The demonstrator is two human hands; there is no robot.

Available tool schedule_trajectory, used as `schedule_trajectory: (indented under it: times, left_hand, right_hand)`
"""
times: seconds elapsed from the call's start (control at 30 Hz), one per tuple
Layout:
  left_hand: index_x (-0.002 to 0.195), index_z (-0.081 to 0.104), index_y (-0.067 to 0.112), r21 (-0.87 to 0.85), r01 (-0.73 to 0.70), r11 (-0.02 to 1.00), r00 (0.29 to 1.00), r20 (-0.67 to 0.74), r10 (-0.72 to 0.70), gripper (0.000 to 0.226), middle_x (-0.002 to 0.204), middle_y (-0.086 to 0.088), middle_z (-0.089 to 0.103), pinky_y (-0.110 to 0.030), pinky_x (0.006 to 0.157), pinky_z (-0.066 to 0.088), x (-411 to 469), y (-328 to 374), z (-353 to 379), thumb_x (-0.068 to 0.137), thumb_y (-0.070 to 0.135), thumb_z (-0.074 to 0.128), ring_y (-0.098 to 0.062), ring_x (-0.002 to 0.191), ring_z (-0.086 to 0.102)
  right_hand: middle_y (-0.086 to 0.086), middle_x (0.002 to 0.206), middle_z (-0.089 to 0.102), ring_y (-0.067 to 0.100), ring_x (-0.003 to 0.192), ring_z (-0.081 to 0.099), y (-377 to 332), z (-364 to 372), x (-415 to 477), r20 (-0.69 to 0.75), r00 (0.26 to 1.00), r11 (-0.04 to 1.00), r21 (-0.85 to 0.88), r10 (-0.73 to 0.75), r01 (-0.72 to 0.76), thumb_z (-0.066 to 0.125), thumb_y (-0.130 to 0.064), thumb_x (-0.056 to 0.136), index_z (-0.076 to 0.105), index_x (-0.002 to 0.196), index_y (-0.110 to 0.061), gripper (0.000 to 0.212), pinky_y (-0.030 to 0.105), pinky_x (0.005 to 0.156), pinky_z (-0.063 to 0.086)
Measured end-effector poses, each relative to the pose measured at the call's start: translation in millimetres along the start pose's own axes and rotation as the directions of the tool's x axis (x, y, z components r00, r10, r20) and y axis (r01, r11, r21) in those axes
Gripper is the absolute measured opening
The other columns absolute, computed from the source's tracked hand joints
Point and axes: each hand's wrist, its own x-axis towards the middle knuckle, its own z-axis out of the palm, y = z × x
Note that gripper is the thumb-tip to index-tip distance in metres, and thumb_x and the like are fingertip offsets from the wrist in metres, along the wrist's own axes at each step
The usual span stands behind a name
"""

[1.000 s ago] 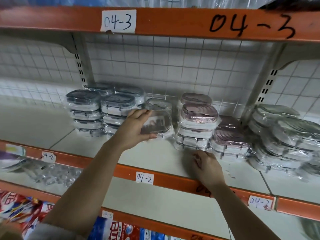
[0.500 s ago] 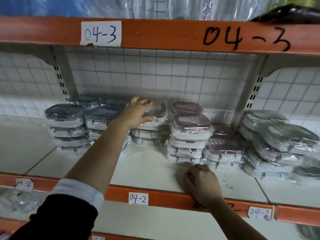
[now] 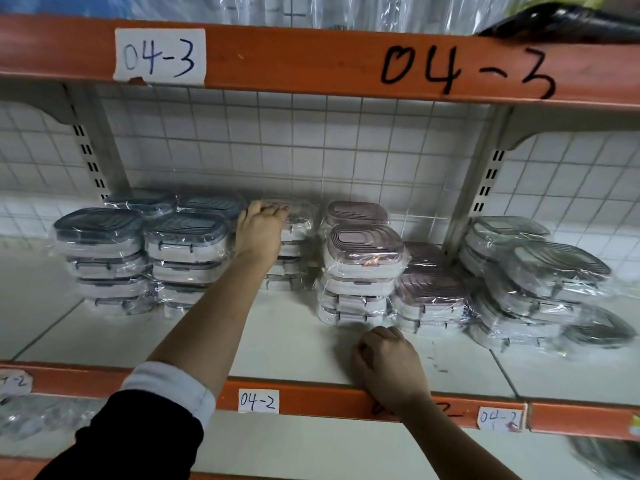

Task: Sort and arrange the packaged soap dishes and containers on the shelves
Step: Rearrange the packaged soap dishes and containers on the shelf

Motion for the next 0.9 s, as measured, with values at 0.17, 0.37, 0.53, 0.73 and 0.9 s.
schedule_trajectory:
  times: [0.17,0.37,0.53,0.73,0.9]
  left_hand:
    - [0.153,0.023,0.012,-0.09,0.014,0.996,0.999,0.038,-0.011,0.072,0.158,-0.007,0.026,-0.038,0.12,0.016,-7.6,6.1,7.5,0.087,-0.011,0.041,-0.025,0.147,0.015]
    - [0.15,0.031,0.005,-0.281,-0.039,0.959,0.998,-0.052,0.025,0.056,0.156,-0.015,0.029,-0.041,0.122,0.012,-39.8,6.1,-3.3,0.095,0.005,0.047,-0.03,0.147,0.019]
    - [0.133,0.055,0.006,-0.351,0.018,0.936,0.98,-0.179,-0.085,0.039,0.131,-0.017,0.06,-0.049,0.098,0.046,-88.2,31.5,-27.7,0.097,0.016,0.046,-0.037,0.116,0.058]
    - [0.127,0.06,0.008,-0.258,-0.055,0.965,0.973,-0.229,-0.006,0.045,0.131,-0.011,0.06,-0.042,0.101,0.04,-149.2,91.4,-44.3,0.095,0.031,0.04,-0.031,0.117,0.056]
    - [0.13,0.06,0.008,-0.261,-0.13,0.957,0.983,-0.158,0.09,0.047,0.141,-0.012,0.052,-0.048,0.108,0.037,-184.9,163.8,-39.7,0.094,0.031,0.039,-0.033,0.129,0.049]
  right_hand:
    - [-0.002,0.086,0.06,0.021,0.089,0.052,0.5,-0.7,1.0,-0.001,1.0,0.999,0.037,0.018,-0.018,0.053,-0.034,0.088,0.057,0.076,-0.019,0.02,0.03,0.071,0.04]
    - [-0.002,0.091,0.063,0.021,0.095,0.054,4.4,-2.3,0.3,0.025,0.999,0.993,0.11,0.037,-0.04,0.054,-0.031,0.087,0.067,0.089,-0.019,0.018,0.03,0.073,0.042]
    - [0.003,0.094,0.068,0.026,0.097,0.058,14.2,-16.1,-7.6,-0.075,0.996,0.958,0.285,0.05,-0.027,0.061,-0.017,0.085,0.07,0.097,-0.018,0.015,0.031,0.077,0.047]
    - [0.004,0.094,0.069,0.028,0.095,0.058,40.0,-44.8,-32.3,-0.138,0.99,0.969,0.245,0.042,-0.007,0.064,-0.016,0.085,0.07,0.094,-0.015,0.011,0.038,0.075,0.052]
    - [0.007,0.096,0.069,0.03,0.095,0.059,93.5,-84.6,-75.1,-0.169,0.984,0.983,0.179,0.062,-0.031,0.065,-0.014,0.085,0.071,0.097,-0.011,0.014,0.035,0.077,0.049]
